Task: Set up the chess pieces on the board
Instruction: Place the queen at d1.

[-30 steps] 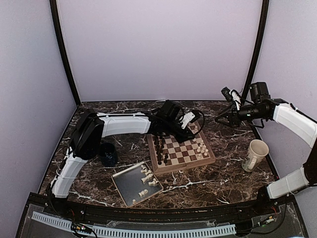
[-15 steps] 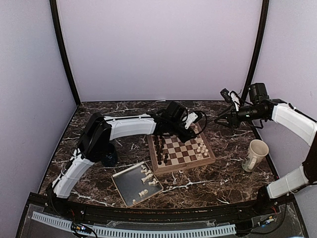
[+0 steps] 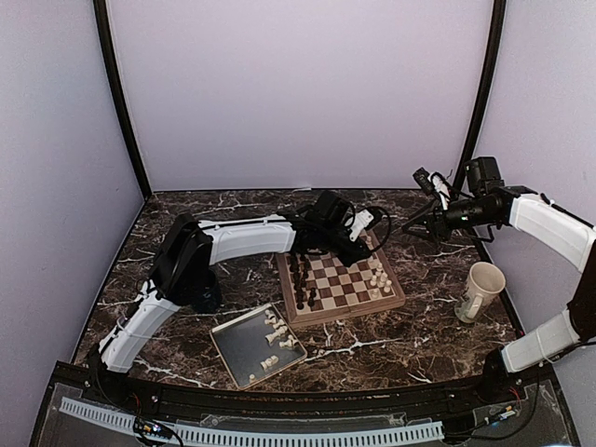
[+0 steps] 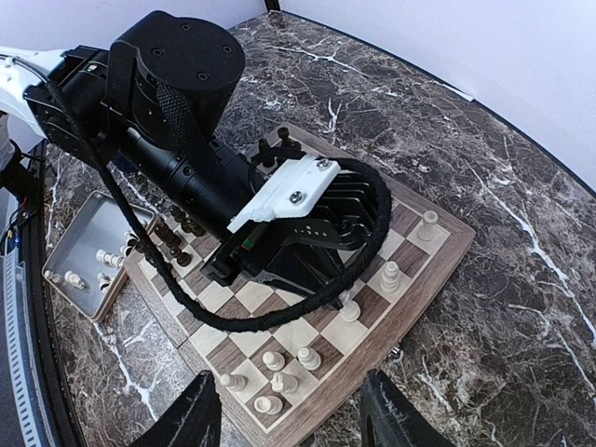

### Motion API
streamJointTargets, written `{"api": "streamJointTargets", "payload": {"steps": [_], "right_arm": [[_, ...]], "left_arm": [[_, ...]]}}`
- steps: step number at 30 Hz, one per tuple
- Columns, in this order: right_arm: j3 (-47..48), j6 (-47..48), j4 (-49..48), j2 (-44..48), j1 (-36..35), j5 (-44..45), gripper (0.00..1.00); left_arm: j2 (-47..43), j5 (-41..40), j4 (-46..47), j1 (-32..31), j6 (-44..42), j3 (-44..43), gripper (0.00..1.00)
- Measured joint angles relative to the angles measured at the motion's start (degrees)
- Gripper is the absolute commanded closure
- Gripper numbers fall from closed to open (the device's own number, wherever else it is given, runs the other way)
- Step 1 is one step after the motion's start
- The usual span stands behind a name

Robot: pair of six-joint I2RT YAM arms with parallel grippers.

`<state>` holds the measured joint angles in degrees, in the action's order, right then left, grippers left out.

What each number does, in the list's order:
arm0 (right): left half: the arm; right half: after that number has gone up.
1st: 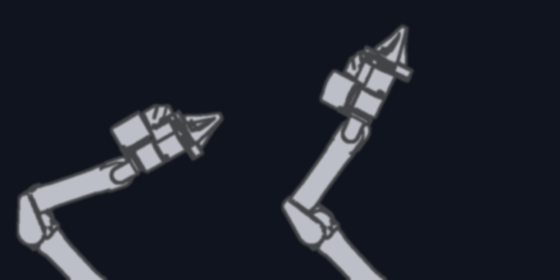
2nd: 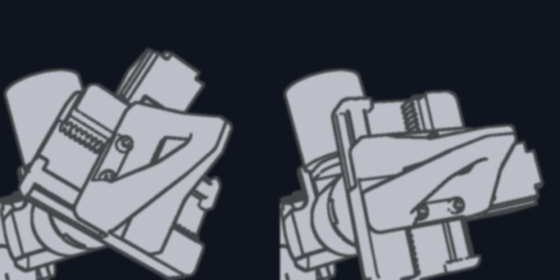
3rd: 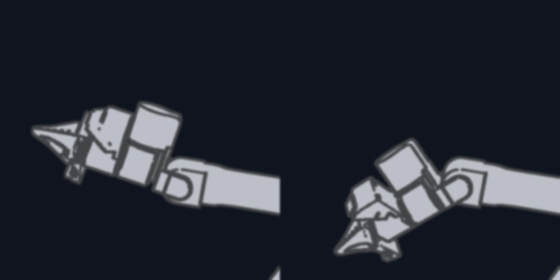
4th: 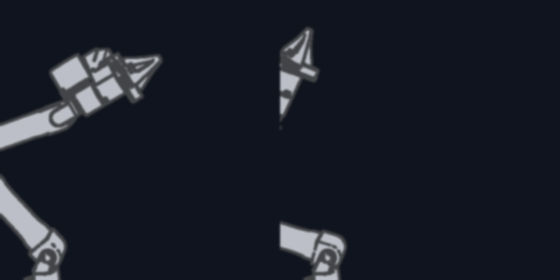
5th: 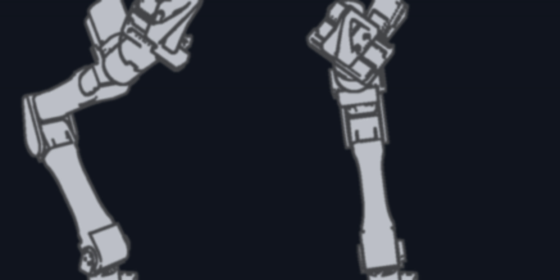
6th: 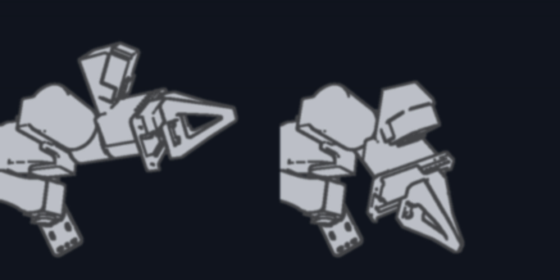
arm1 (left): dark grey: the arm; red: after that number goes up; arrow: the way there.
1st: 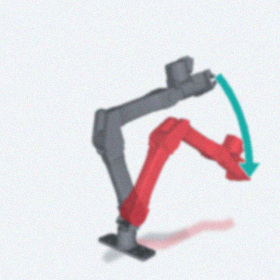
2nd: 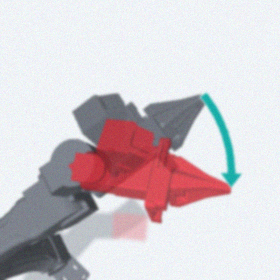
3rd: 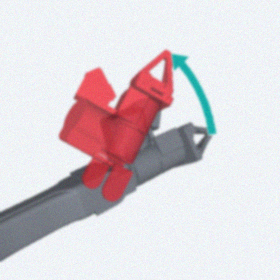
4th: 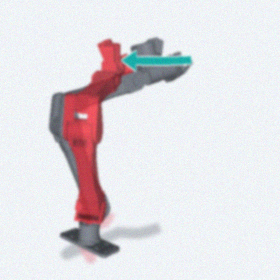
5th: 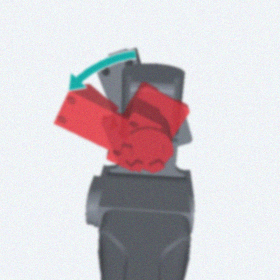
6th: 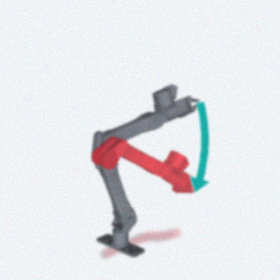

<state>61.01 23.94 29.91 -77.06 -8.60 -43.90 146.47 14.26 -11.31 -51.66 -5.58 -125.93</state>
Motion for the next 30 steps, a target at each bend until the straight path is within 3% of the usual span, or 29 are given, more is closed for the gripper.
{"api": "streamJointTargets", "payload": {"steps": [30], "right_arm": [[0.0, 0.9, 0.1, 0.0, 0.0, 0.0, 0.48]], "left_arm": [[0.9, 0.2, -2.9, -1.4, -1.9, -2.6, 0.84]]}}
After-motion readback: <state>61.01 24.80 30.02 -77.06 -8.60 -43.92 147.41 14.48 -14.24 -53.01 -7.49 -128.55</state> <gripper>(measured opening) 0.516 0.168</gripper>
